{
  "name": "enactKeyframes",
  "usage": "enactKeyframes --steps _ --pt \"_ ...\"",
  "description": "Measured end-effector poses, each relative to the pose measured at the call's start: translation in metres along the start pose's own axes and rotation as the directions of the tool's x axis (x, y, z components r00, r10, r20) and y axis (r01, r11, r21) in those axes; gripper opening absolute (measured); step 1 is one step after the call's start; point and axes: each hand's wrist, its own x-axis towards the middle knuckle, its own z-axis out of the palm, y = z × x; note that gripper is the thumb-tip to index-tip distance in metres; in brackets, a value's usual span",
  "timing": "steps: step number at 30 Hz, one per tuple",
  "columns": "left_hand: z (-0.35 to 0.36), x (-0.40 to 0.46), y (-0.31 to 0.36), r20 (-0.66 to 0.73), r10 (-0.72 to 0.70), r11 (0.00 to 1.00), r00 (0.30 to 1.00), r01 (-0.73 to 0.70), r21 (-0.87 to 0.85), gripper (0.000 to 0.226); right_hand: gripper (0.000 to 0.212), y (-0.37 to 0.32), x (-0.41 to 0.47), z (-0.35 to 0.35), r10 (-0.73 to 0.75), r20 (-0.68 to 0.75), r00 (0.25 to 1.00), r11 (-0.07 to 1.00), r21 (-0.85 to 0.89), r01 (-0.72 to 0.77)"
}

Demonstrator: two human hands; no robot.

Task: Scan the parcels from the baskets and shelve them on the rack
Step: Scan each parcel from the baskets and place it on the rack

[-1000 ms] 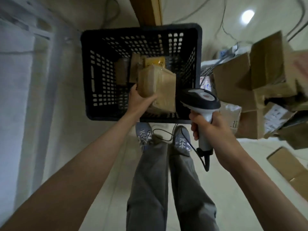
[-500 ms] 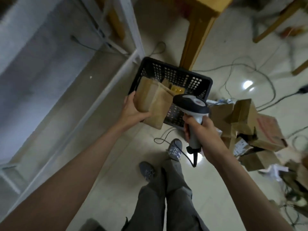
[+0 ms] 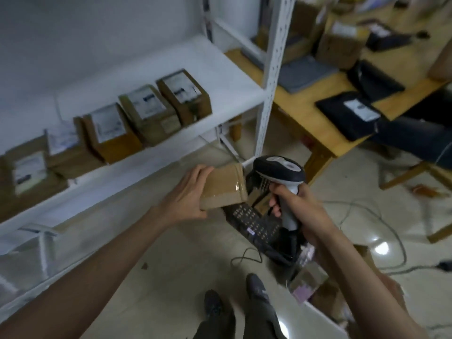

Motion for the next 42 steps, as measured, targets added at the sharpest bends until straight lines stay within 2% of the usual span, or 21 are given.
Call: enactKeyframes --steps 3,6,7,10,16,20,25,28,30,33,36,38,42 --pt "-0.041 -0.017 -0.002 -0.083 0.093 0.984 0.992 -0.08 0.156 0.106 0.02 -0.044 0.004 0.006 -0.068 0.079 0.995 0.996 -0.058 0.073" --pt "-0.078 -0.031 -0.006 -0.216 0.204 0.939 0.955 -0.128 0.319 0.078 0.021 -0.085 0.005 0.016 -0.132 0.176 0.976 0.98 -0.122 0.154" --pt "-0.088 -0.036 -0.01 -0.245 0.231 0.914 0.942 -0.123 0.388 0.076 0.022 -0.097 0.005 0.019 -0.15 0.202 0.968 0.974 -0.139 0.18" --pt "-0.115 -0.046 -0.022 -0.305 0.248 0.831 0.919 -0.04 0.556 0.096 0.027 -0.127 0.007 0.028 -0.219 0.288 0.932 0.933 -0.216 0.286" --pt "-0.153 -0.07 -0.043 -0.386 0.292 0.703 0.875 0.077 0.707 0.113 0.033 -0.166 0.006 0.038 -0.279 0.452 0.847 0.826 -0.337 0.452" --pt "-0.174 -0.086 -0.05 -0.366 0.29 0.646 0.884 0.102 0.757 0.123 0.031 -0.186 0.006 0.04 -0.267 0.525 0.808 0.75 -0.412 0.517" --pt "-0.189 -0.106 -0.052 -0.349 0.285 0.533 0.893 0.155 0.832 0.116 0.043 -0.198 0.005 0.048 -0.233 0.577 0.783 0.667 -0.491 0.56" --pt "-0.189 -0.116 -0.052 -0.353 0.276 0.438 0.894 0.21 0.874 0.112 0.05 -0.196 0.003 0.054 -0.194 0.594 0.781 0.659 -0.511 0.552" --pt "-0.189 -0.12 -0.049 -0.368 0.269 0.397 0.89 0.245 0.884 0.108 0.04 -0.193 0.003 0.057 -0.179 0.582 0.793 0.673 -0.516 0.53" --pt "-0.192 -0.125 -0.045 -0.38 0.259 0.388 0.888 0.264 0.883 0.108 0.035 -0.192 0.006 0.059 -0.204 0.552 0.808 0.679 -0.515 0.523" --pt "-0.2 -0.129 -0.044 -0.388 0.189 0.397 0.902 0.291 0.87 0.133 0.038 -0.195 0.008 0.059 -0.245 0.548 0.8 0.697 -0.474 0.538" --pt "-0.205 -0.132 -0.044 -0.402 0.162 0.388 0.901 0.316 0.866 0.14 0.036 -0.198 0.009 0.06 -0.255 0.545 0.799 0.713 -0.452 0.536" --pt "-0.214 -0.133 -0.044 -0.442 0.143 0.379 0.886 0.363 0.851 0.129 0.032 -0.203 0.012 0.063 -0.291 0.538 0.791 0.74 -0.397 0.543"
